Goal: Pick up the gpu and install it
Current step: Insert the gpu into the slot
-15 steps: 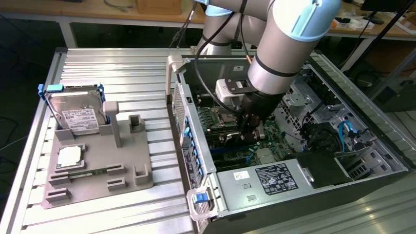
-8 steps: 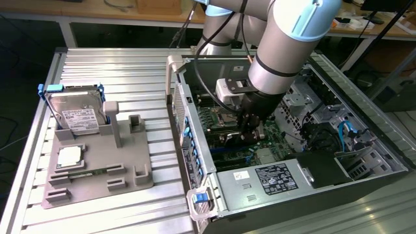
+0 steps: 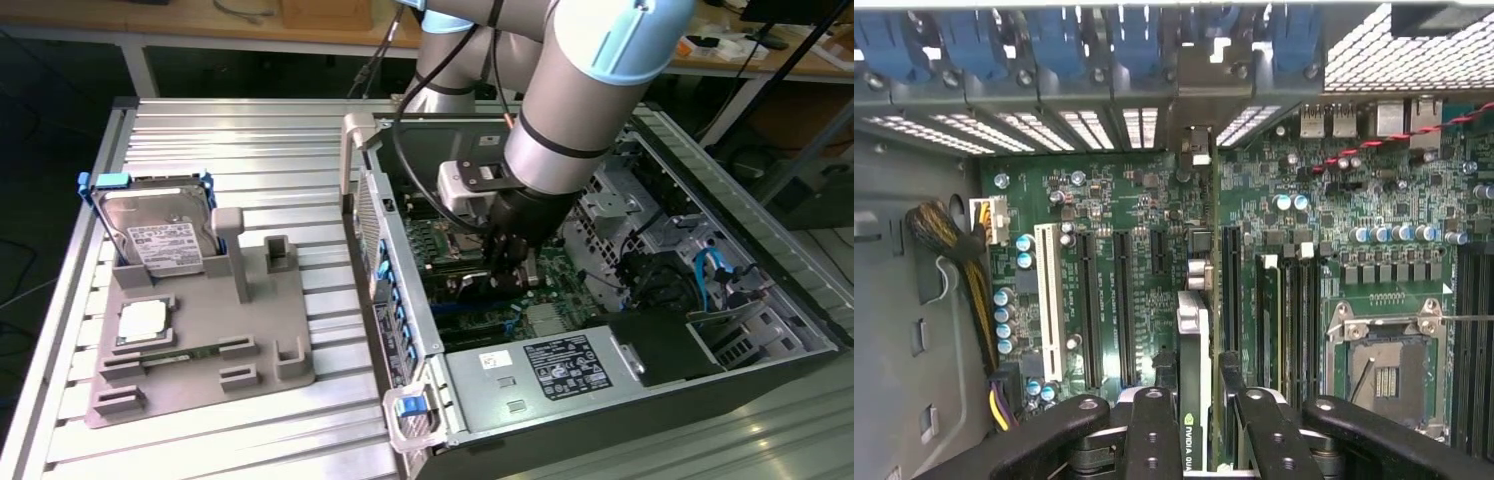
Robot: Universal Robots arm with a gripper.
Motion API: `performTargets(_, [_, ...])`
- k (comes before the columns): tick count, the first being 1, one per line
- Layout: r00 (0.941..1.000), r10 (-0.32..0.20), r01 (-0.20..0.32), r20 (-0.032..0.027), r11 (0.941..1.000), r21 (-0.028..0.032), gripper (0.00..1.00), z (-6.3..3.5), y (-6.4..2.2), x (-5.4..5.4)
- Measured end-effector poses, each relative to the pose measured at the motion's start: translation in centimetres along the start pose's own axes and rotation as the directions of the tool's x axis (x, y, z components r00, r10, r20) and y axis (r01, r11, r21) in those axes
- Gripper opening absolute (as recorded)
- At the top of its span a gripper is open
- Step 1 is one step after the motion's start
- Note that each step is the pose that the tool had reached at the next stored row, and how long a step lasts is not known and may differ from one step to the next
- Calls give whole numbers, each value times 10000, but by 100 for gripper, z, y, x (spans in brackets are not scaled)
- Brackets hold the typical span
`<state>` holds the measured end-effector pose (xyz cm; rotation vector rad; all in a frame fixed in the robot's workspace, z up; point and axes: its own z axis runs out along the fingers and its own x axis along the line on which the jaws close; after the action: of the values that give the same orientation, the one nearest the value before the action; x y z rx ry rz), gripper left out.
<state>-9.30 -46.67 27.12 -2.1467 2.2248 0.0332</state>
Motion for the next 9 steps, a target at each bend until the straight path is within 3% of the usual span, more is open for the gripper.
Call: performTargets(9, [10000,-1,1,0,10000,3,27,7,19,3])
